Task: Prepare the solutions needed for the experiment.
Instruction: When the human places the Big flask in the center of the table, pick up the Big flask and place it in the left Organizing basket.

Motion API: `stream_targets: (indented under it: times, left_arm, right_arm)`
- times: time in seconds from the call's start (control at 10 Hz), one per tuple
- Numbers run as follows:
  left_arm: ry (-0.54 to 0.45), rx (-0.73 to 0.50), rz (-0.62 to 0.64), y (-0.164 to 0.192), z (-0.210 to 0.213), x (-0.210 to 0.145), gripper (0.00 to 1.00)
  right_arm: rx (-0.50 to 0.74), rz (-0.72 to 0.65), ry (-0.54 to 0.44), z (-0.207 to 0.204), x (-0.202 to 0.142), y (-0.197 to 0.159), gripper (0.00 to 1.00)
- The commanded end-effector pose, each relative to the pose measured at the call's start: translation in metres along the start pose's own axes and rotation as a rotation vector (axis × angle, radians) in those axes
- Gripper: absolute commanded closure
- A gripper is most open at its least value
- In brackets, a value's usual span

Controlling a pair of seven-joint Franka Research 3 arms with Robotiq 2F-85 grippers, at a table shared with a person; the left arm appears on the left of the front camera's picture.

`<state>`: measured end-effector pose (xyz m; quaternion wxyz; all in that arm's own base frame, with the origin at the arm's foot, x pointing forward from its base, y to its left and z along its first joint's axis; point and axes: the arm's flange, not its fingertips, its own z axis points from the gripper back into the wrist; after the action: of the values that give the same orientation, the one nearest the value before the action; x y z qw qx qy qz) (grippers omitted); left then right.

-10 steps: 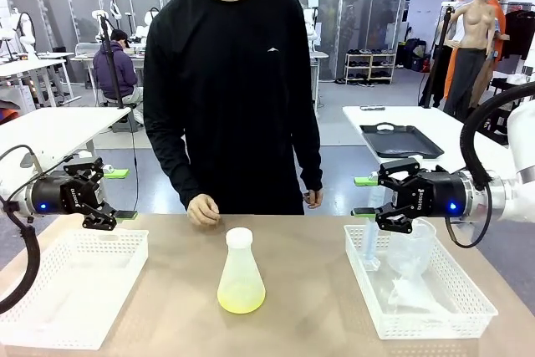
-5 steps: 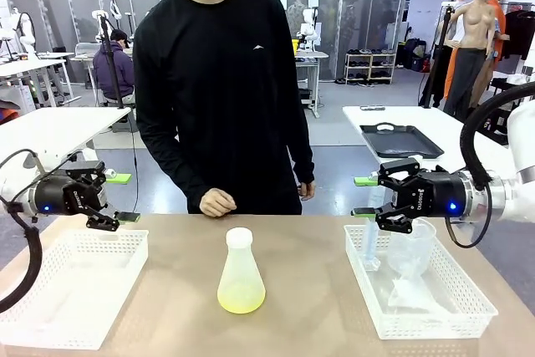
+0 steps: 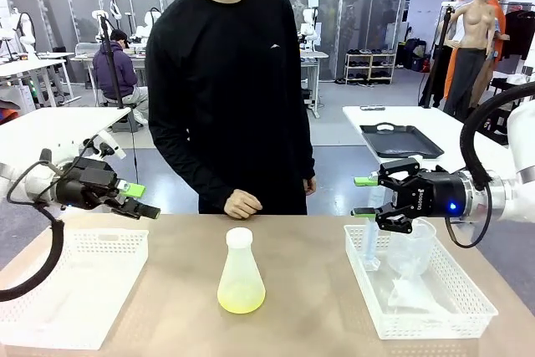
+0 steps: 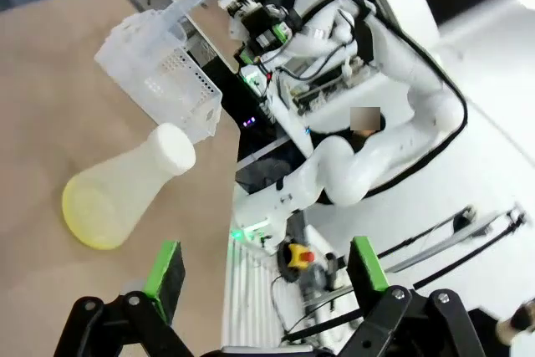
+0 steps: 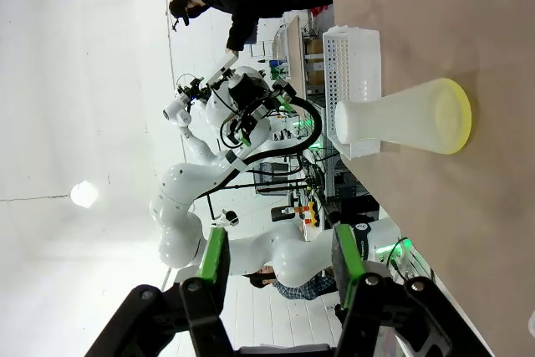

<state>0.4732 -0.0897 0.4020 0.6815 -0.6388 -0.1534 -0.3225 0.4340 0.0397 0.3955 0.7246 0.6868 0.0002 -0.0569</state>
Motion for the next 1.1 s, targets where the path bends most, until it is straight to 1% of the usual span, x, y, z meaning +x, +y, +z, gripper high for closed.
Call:
stream_targets:
  times: [0.0,0.1,0.6,0.7,0.8,0.9,1.0]
  left_arm:
    - [0.066,0.016,-0.087,0.001,0.001,0.003,0.00]
    - [0.000,0.000,0.000,0.000,0.000,0.000,0.00]
    - [0.000,0.000,0.000,0.000,0.000,0.000,0.00]
    - [0.019,0.004,-0.015,0.001,0.001,-0.003,0.00]
    - [0.019,-0.051,-0.135,-0.002,-0.014,0.011,0.00]
    - [0.019,-0.099,-0.224,-0.003,-0.029,0.026,0.00]
    - [0.048,-0.155,-0.264,-0.002,-0.045,0.036,0.00]
  right_arm:
    - [0.015,0.021,-0.007,-0.001,0.000,0.001,0.37]
    - [0.015,0.021,-0.007,-0.001,0.000,0.001,0.37]
    - [0.015,0.021,-0.007,-0.001,0.000,0.001,0.37]
    - [0.015,0.021,-0.007,-0.001,0.000,0.001,0.37]
    - [0.015,0.021,-0.007,-0.001,0.000,0.001,0.37]
    - [0.015,0.021,-0.007,-0.001,0.000,0.001,0.37]
    - [0.015,0.021,-0.007,-0.001,0.000,0.001,0.37]
